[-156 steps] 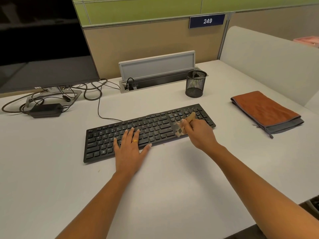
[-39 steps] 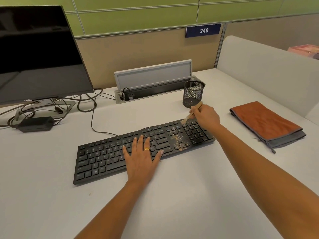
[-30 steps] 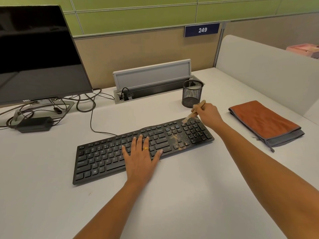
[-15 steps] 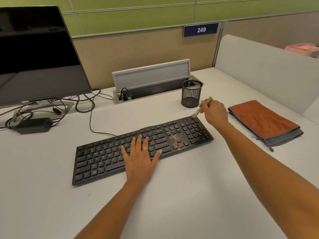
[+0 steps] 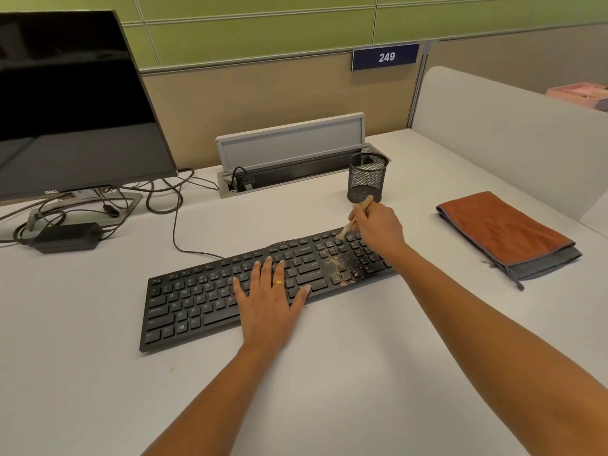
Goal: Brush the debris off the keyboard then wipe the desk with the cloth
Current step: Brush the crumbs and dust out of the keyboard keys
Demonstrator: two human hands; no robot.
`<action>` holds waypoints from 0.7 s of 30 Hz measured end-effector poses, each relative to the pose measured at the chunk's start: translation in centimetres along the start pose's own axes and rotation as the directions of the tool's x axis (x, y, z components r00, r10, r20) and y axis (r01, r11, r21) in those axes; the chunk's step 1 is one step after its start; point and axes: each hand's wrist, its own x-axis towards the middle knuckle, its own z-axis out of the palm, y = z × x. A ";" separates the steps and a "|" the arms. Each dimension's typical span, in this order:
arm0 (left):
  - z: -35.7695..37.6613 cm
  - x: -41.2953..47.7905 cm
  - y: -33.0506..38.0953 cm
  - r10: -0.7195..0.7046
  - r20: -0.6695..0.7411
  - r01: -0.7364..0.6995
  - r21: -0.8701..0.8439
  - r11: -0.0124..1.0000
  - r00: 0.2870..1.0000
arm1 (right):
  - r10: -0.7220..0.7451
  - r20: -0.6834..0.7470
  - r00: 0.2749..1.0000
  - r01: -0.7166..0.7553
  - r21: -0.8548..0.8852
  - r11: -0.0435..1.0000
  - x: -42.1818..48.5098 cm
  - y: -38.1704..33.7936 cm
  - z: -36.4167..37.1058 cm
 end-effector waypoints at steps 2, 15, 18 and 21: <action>0.0 0.0 0.0 -0.001 0.005 0.001 -0.002 1.000 1.000 | 0.006 -0.042 0.999 -0.005 0.027 1.000 0.2 0.0 -0.2; -0.1 0.0 -0.1 -0.002 0.009 0.002 0.020 1.000 1.000 | -0.073 -0.085 0.994 0.055 -0.189 0.980 0.3 0.8 -0.1; 0.1 0.0 -0.1 0.001 0.009 -0.001 0.019 1.000 1.000 | -0.075 -0.076 0.994 0.061 -0.177 0.982 0.6 0.7 -0.1; -0.1 0.0 -0.1 0.002 0.009 -0.003 0.020 1.000 1.000 | -0.032 -0.163 0.986 0.016 -0.096 0.995 1.0 1.0 -0.7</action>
